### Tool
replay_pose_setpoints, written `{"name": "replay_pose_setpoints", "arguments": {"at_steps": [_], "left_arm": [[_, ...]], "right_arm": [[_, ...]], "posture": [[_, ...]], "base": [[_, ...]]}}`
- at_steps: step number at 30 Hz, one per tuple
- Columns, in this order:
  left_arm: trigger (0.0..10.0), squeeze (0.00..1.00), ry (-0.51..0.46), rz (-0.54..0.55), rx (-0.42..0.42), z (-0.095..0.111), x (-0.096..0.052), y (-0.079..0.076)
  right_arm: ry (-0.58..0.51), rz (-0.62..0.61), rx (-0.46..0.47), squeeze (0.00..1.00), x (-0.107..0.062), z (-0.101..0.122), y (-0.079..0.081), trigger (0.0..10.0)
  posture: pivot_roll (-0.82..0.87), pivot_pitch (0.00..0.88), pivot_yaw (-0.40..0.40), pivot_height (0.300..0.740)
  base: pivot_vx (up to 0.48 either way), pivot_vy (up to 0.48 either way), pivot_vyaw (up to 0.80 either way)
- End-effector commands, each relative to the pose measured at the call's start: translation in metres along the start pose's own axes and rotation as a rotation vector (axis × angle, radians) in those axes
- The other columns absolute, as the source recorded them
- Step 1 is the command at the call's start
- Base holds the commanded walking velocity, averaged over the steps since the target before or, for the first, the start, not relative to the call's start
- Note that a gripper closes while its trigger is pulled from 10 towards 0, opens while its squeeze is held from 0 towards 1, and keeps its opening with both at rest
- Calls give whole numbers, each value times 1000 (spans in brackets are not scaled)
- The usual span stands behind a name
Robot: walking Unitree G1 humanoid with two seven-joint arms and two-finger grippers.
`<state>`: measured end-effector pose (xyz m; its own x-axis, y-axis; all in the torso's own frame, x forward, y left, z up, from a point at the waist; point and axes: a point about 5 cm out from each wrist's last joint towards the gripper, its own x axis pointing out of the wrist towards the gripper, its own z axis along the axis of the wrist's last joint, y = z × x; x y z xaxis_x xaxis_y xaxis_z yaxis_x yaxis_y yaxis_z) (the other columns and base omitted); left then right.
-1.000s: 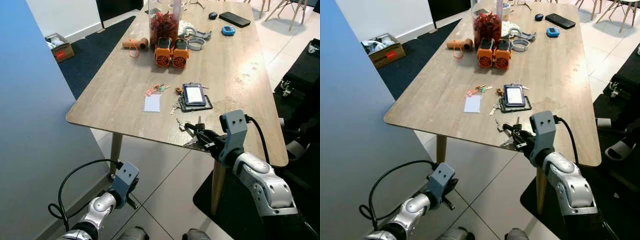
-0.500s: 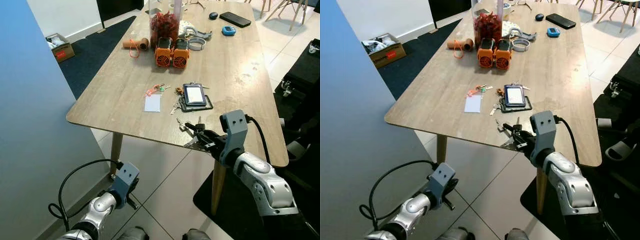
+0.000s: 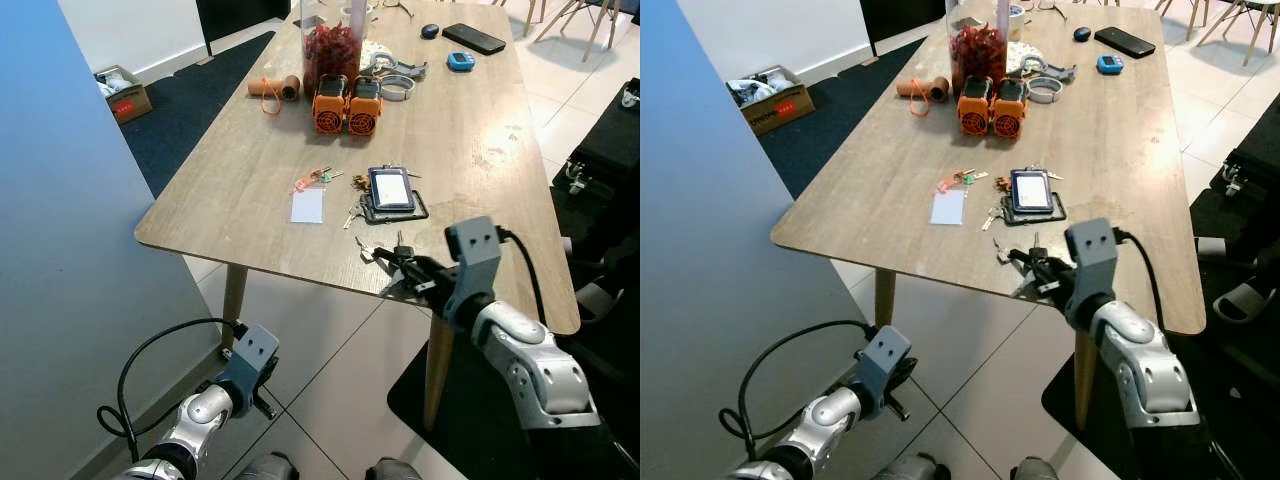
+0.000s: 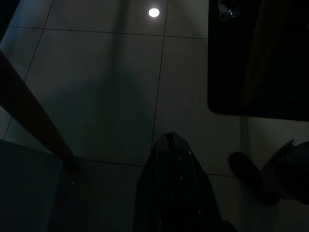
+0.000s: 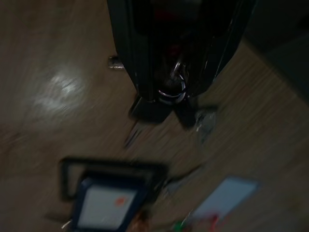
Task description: Hang keys on a hook
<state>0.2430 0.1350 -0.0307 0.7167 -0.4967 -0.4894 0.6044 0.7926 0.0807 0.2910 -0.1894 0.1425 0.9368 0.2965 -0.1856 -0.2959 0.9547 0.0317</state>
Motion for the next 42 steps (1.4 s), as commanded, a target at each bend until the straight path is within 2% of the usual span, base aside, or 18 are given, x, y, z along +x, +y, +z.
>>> {"name": "replay_pose_setpoints", "arguments": {"at_steps": [1,3,4,6,8,11,20,28,29,30,31,32,33,36,38,39,42], "left_arm": [[10000,0,21,4,17,-5,-5,5],[10000,0,21,5,17,-5,-5,5],[10000,0,21,5,17,-5,-5,6],[10000,0,21,5,17,-5,-5,6],[10000,0,20,4,18,-5,-5,6],[10000,0,21,3,19,-5,-6,6],[10000,0,22,3,20,-6,-6,6],[10000,0,23,5,22,-5,-6,8],[10000,0,22,5,23,-5,-6,8],[10000,0,22,5,23,-5,-6,8],[10000,0,22,4,23,-5,-6,8],[10000,0,22,4,23,-5,-6,8],[10000,0,22,4,24,-5,-6,8],[10000,0,22,4,24,-5,-6,8],[10000,0,23,2,25,-6,-7,8],[10000,0,23,2,25,-6,-7,8],[10000,0,23,0,25,-6,-6,7]], "right_arm": [[-18,-25,11,0,-1,1,-4,0],[-28,-35,7,0,-1,3,-6,0],[-57,-61,8,0,-1,8,-9,10000],[-75,-78,10,0,-1,10,-12,10000],[-151,-166,33,0,-4,22,-25,10000],[-175,-208,44,0,-6,26,-32,10000],[-163,-217,40,0,-7,22,-34,10000],[-200,-251,47,0,-7,28,-38,10000],[-291,-292,54,0,-10,43,-45,10000],[-291,-292,54,0,-10,43,-45,10000],[-357,-322,60,0,-13,54,-50,10000],[-357,-322,60,0,-13,54,-50,10000],[-436,-365,27,0,-18,70,-56,10000],[-436,-365,27,0,-18,70,-56,10000],[-546,-484,-76,0,-31,92,-66,10000],[-546,-484,-76,0,-31,92,-66,10000],[-611,-612,-145,0,-42,103,-75,10000]], "posture": [[40,121,22,740],[40,121,22,740],[39,120,24,740],[39,120,24,740],[40,121,27,740],[38,122,27,740],[42,123,27,740],[43,119,30,740],[45,115,26,740],[45,115,26,740],[45,115,26,740],[45,115,26,740],[44,113,27,740],[44,113,27,740],[43,107,26,740],[43,107,26,740],[44,104,25,740]], "base": [[0,0,0],[0,0,0],[0,0,0],[0,0,0],[0,0,0],[0,0,0],[0,0,0],[0,0,0],[0,0,0],[0,0,0],[0,0,0],[0,0,0],[0,0,0],[0,0,0],[0,0,0],[0,0,0],[0,0,0]]}}
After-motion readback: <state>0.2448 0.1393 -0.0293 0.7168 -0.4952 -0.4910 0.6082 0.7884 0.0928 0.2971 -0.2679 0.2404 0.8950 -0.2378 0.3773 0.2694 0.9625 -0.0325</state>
